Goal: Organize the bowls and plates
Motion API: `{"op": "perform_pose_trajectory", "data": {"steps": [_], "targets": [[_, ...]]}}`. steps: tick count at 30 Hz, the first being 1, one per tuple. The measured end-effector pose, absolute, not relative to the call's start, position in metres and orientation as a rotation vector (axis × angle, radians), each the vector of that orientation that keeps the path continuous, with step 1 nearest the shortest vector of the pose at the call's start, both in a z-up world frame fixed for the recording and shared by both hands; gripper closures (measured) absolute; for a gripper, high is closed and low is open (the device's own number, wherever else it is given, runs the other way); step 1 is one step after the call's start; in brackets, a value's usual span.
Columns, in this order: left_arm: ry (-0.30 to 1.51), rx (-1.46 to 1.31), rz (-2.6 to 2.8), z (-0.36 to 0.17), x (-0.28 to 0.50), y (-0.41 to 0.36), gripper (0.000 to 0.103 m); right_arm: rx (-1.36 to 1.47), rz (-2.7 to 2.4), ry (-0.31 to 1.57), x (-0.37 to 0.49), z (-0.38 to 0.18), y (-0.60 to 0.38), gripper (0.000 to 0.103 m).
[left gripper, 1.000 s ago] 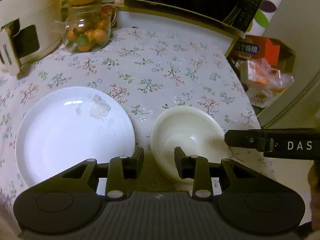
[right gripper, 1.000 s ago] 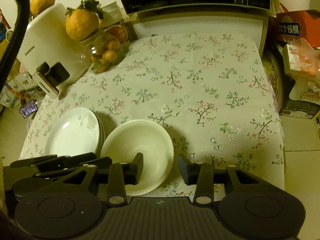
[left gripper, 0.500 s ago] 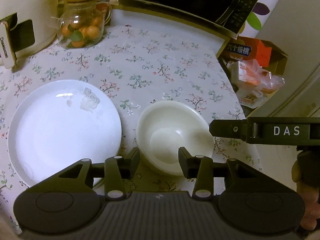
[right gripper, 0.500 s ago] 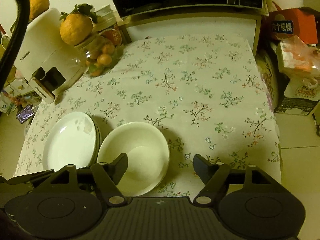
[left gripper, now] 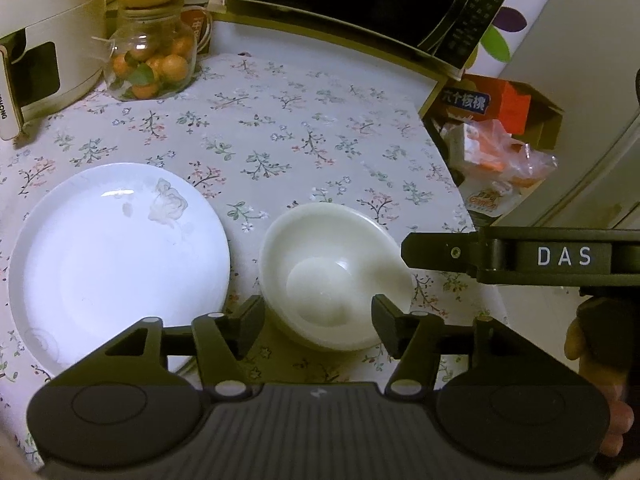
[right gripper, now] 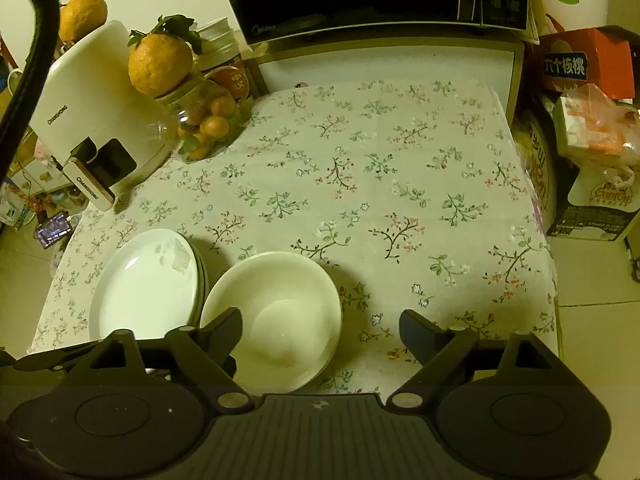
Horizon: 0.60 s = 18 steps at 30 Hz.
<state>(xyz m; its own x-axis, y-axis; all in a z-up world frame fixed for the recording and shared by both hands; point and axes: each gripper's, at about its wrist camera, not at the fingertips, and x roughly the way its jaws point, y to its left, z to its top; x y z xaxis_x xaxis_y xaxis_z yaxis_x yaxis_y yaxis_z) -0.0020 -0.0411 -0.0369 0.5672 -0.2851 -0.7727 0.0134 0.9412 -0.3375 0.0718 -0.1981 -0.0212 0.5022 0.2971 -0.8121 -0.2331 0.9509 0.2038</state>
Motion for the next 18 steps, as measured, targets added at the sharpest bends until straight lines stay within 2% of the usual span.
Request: {"op": "perform_pose_trajectory", "data": {"steps": [4, 12, 18], "targets": [[0.968, -0.348, -0.182, -0.045, 0.004, -0.039, 0.042, 0.093, 0.315, 1.011, 0.076, -0.027, -0.200, 0.015], [0.992, -0.375, -0.169, -0.058, 0.014, -0.036, 0.058, 0.111, 0.270, 1.071, 0.083, -0.046, -0.201, 0.025], [1.016, -0.412, -0.160, -0.066, 0.020, -0.028, 0.065, 0.127, 0.273, 1.087, 0.086, -0.052, -0.200, 0.034]]}}
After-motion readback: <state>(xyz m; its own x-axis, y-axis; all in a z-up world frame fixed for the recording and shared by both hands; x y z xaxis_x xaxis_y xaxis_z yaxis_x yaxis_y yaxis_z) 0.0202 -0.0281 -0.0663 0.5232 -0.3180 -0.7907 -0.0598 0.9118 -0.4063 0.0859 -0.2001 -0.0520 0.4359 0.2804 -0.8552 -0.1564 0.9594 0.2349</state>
